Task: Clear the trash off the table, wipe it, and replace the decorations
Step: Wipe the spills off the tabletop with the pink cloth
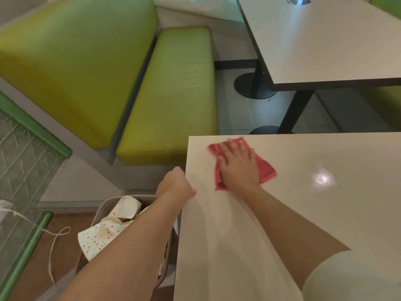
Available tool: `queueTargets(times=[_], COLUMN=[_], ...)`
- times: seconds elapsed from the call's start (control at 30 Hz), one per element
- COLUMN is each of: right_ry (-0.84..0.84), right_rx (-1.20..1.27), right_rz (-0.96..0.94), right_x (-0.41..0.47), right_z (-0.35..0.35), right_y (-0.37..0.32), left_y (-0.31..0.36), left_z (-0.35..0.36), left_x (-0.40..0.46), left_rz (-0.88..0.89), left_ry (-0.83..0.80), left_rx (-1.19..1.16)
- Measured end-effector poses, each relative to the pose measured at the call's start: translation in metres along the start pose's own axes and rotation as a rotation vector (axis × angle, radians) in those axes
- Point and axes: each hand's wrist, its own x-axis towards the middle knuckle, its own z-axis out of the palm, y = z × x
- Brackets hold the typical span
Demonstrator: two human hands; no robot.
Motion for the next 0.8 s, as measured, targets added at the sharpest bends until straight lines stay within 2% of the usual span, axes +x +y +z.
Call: queueTargets(times=[0.07,0.2,0.33,0.4,0.67,0.8], right_ry=[0.048,0.035,0.056,0.033,-0.084,-0.1], right_rx=[-0.019,-0.038,-0.064,-0.065,0.006,-0.009], right_rz=[0.146,0.345,0.458,0.399,-0.127,-0.195], right_x=[0.008,0.021,0.033,0.038,0.05,0.054], right_z=[-0.011,-0.036,-0.031,-0.026,0.012,0.016], right_y=[0.042,0.109,0.098,0.074,-0.054,-0.061], left_y=[-0.001,-0.004,-0.009,-0.01,-0.012,-0.011], left_z=[0.0,0.0,0.003,0.004,0.004,0.003], left_x=[-0.001,0.001,0.002,0.002,0.003,0.005], left_rz=[0.012,0.036,0.065,0.071,0.063,0.047], left_ry=[0.0,-0.002,-0.001,0.002,0.021,0.021], left_rx=[0.0,-0.034,-0.089,-0.096,-0.106,-0.107])
